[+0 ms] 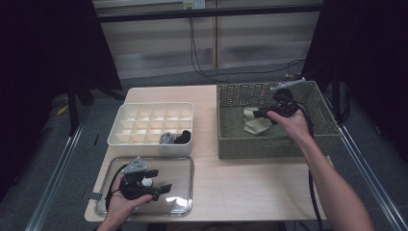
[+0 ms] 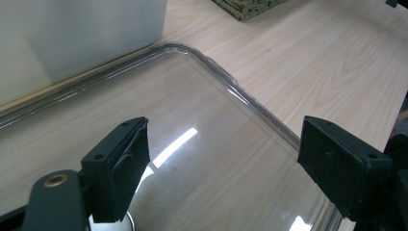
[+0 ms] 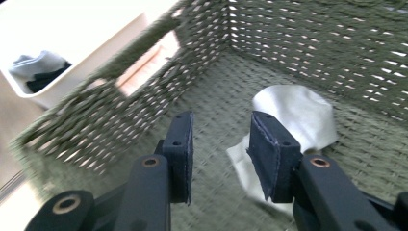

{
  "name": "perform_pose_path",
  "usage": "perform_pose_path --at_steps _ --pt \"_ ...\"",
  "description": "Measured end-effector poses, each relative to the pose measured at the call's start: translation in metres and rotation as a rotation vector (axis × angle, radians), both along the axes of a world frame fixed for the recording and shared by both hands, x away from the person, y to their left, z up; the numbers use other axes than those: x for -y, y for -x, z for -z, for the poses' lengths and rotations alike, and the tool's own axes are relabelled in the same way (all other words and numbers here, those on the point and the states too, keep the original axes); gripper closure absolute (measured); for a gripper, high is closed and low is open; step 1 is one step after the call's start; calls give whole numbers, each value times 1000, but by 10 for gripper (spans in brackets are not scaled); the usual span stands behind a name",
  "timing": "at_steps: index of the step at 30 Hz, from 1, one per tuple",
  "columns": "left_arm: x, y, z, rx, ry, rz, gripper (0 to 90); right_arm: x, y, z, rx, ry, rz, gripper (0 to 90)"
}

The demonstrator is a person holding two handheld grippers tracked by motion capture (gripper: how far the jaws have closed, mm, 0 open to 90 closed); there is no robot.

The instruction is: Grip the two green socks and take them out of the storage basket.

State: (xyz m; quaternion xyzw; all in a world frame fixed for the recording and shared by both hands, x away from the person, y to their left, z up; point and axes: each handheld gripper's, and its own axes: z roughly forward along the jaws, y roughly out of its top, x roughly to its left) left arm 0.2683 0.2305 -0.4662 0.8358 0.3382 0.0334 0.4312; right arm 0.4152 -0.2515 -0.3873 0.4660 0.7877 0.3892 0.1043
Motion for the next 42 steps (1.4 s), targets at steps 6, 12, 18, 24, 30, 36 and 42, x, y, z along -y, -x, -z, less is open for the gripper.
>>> perform_pose_path --at_steps 6,12,18,24,30,36,42 --pt "0 -4 1 -4 3 -4 183 3 -27 17 -65 33 23 633" --pt "-2 -5 1 -2 0 -3 178 6 -41 24 -103 70 61 629" --pt "-7 -4 0 -4 14 -23 168 6 -57 32 -144 88 72 584" --pt "-8 -4 0 -9 19 -24 181 2 -66 41 -193 115 80 486" --pt "-8 -4 0 -9 13 -31 173 -3 -70 52 -234 136 41 646" --pt "-10 -4 0 -10 19 -33 167 -1 -69 51 -230 108 63 838" --pt "-11 -4 1 -4 22 -35 166 6 -59 37 -174 47 85 842"
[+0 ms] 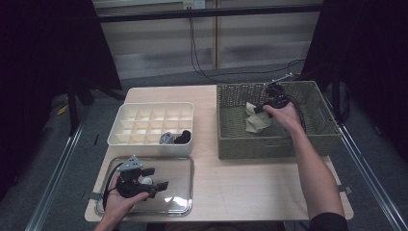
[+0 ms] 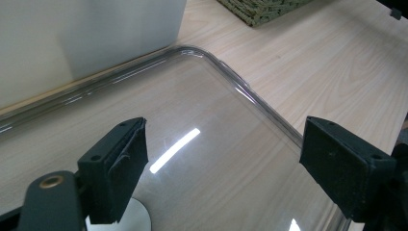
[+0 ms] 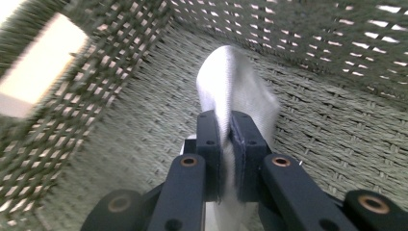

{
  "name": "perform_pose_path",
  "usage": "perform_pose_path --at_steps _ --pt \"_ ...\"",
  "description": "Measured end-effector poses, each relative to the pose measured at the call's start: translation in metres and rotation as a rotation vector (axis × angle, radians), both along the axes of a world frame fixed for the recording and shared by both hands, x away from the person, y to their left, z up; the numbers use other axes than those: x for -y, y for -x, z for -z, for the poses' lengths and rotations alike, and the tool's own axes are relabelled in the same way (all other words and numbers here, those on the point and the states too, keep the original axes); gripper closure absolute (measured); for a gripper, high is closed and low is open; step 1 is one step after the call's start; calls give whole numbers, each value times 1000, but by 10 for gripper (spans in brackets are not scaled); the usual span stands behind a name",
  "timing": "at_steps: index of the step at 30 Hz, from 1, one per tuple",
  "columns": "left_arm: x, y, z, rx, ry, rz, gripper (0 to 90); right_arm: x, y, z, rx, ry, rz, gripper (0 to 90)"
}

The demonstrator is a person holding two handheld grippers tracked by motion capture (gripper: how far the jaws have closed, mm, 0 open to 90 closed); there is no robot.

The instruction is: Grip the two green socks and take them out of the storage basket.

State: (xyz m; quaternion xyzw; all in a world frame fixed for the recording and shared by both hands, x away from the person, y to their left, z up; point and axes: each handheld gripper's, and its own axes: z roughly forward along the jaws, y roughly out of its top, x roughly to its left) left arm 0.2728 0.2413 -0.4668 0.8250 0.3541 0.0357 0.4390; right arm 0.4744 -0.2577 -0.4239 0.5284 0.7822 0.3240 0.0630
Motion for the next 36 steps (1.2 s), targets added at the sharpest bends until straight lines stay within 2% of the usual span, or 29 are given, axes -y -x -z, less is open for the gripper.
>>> perform_pose_path --at_steps 2,4,7,10,20,22,24,25,29,31,32,34,36 --pt "1 0 0 2 -2 1 166 2 5 -5 21 -13 2 841" --pt "1 0 0 10 -9 10 166 4 9 -8 39 -49 -2 832" --pt "2 0 -1 8 -6 8 166 6 13 -13 49 -70 -5 805" --pt "1 -1 -1 7 -11 8 165 2 15 -14 58 -87 -28 816" --pt "2 -3 0 10 -15 11 163 -37 0 -4 29 -109 -119 847" --pt "2 -3 -1 9 -15 11 163 -44 -6 1 8 -85 -120 838" --pt "2 -2 -1 11 -16 11 163 -44 -9 7 -9 -68 -115 792" --pt "1 -2 -1 11 -16 11 163 -43 -11 10 -12 -44 -100 763" --pt "1 -2 0 8 -14 10 163 -34 -10 5 15 -27 -70 657" --pt "1 -3 0 10 -14 14 163 -31 -9 2 28 -24 -63 648" --pt "2 -3 0 8 -14 11 163 -28 -6 -5 58 -11 -51 635" --pt "3 -3 0 8 -18 13 163 -28 -3 -9 74 -20 -71 664" --pt "3 -3 0 6 -20 13 163 -31 0 -11 80 -37 -97 738"
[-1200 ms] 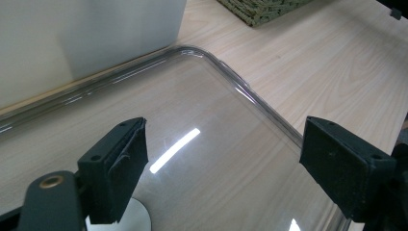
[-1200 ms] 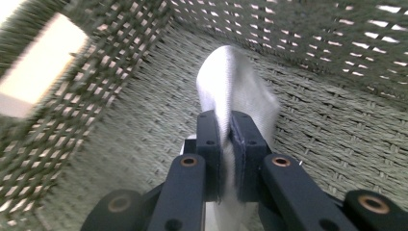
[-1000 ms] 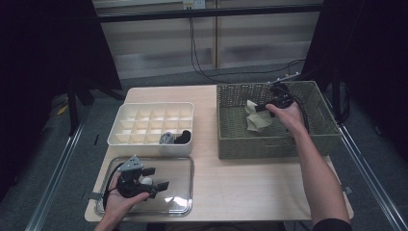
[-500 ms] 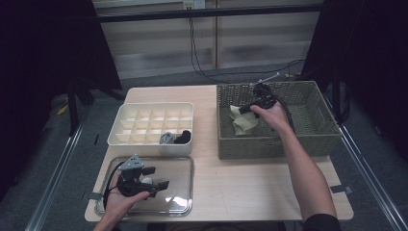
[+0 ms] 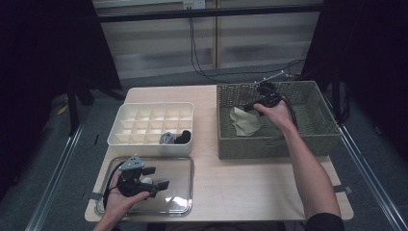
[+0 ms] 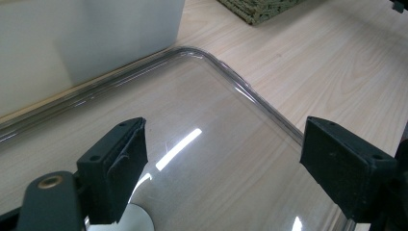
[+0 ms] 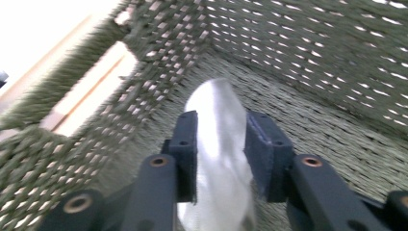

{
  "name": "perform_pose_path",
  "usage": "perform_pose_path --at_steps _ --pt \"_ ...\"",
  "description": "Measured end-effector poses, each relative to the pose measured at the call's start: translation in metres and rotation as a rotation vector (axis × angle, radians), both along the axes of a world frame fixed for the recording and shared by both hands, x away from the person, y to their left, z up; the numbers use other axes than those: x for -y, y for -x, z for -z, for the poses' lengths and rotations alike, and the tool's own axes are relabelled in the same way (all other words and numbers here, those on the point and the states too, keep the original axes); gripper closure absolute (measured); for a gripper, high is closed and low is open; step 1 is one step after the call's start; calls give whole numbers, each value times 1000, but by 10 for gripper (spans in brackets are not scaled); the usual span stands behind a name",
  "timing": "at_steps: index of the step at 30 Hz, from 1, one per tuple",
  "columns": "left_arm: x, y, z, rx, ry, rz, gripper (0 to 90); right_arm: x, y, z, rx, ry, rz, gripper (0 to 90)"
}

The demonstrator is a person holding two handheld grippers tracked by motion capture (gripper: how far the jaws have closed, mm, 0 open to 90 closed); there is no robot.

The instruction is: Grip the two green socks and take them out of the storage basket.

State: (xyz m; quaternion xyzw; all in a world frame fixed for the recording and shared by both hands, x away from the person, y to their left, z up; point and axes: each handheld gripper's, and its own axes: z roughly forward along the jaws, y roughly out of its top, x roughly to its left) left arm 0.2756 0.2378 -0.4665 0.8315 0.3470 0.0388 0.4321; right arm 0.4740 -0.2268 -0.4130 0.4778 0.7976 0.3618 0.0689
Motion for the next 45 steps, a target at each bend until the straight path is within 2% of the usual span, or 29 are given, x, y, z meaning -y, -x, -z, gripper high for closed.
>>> perform_pose_path --at_steps 2,4,5,8,9,11,15,22,24,28,29,32,33,34,39,43,45 --pt "0 0 0 -1 -3 1 163 -6 2 1 -2 -10 -41 780" --pt "0 -1 1 -1 1 -1 163 -14 2 4 -24 5 -78 790" --pt "0 -1 1 0 -2 1 163 -18 1 6 -54 9 -91 790" --pt "0 -1 1 -3 -3 3 161 -27 -5 19 -106 72 -127 757" --pt "0 0 0 -2 -5 5 159 -28 -7 24 -118 103 -124 739" --pt "0 0 0 -2 -5 10 159 -27 -13 28 -139 134 -110 718" --pt "1 -1 1 -4 -6 18 159 -24 -20 28 -164 162 -101 694" --pt "1 0 1 -3 -9 16 159 -24 -25 44 -206 204 -51 664" --pt "0 0 1 -3 -9 16 158 -26 -26 48 -221 244 -57 687" --pt "0 1 1 -5 -7 16 157 -24 -27 49 -235 255 -49 841" --pt "0 1 1 -4 -10 15 158 -24 -26 48 -232 242 -47 871" --pt "-1 1 1 0 -5 18 157 -21 -24 40 -207 169 -37 882" --pt "-1 1 1 0 -5 18 145 -21 -24 40 -207 169 -37 882" --pt "0 1 1 2 -2 21 140 -17 -20 33 -174 113 -31 884" --pt "1 1 1 10 -2 26 136 -8 -13 24 -128 25 -20 885" --pt "2 2 1 15 -9 28 127 1 -6 13 -73 -66 -12 885" --pt "2 2 1 15 -7 30 123 3 -2 10 -53 -88 -10 885"
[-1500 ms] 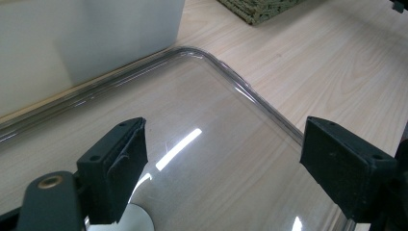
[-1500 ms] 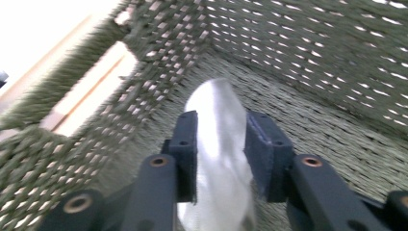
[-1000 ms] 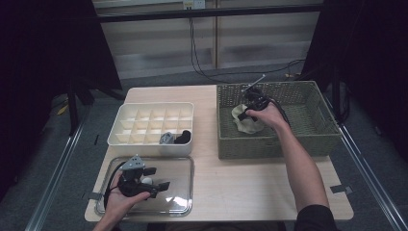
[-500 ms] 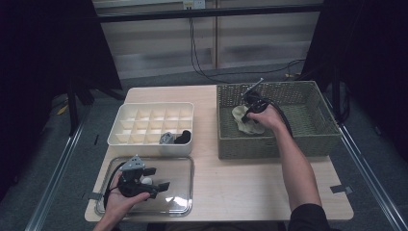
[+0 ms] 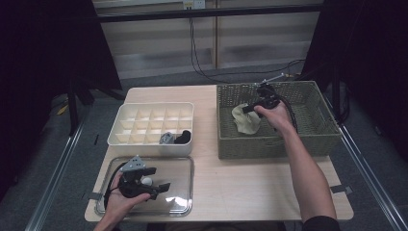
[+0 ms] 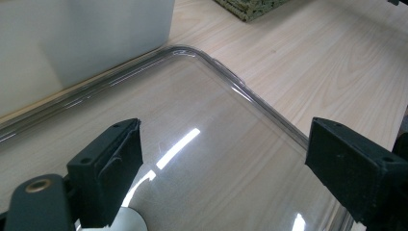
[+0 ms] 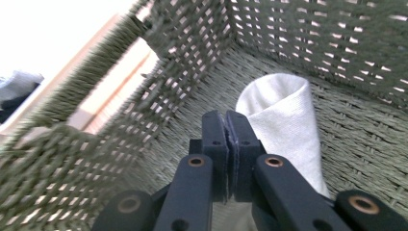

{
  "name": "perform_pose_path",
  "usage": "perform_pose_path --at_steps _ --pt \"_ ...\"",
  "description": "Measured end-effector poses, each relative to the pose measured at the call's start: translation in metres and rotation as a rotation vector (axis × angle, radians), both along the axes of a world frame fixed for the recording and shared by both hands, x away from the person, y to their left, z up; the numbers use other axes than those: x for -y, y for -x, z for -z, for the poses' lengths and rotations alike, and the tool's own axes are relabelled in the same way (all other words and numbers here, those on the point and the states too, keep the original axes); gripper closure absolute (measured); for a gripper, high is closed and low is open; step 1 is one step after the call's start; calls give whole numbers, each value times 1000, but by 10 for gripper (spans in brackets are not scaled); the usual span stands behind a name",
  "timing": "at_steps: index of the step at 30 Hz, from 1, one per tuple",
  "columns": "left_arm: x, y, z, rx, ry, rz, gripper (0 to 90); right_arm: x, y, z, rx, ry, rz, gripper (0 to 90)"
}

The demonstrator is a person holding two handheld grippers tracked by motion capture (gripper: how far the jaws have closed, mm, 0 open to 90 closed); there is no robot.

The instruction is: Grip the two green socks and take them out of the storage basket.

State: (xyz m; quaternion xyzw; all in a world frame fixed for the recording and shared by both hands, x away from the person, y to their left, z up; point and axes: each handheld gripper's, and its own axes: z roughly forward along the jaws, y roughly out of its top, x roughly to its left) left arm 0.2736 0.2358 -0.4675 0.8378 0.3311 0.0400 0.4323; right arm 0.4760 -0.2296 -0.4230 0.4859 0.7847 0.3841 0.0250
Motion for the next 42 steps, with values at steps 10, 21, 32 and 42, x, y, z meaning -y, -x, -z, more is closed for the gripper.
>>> perform_pose_path --at_steps 10,21,32,42 --pt "-1 0 0 15 -3 -2 105 -1 17 -25 80 -67 -5 885" --pt "1 0 0 19 -6 -7 104 4 31 -50 143 -114 1 885" --pt "1 0 0 22 -11 -7 104 9 43 -74 199 -130 14 885" --pt "1 -1 0 23 -8 -6 107 12 46 -91 224 -167 10 885"
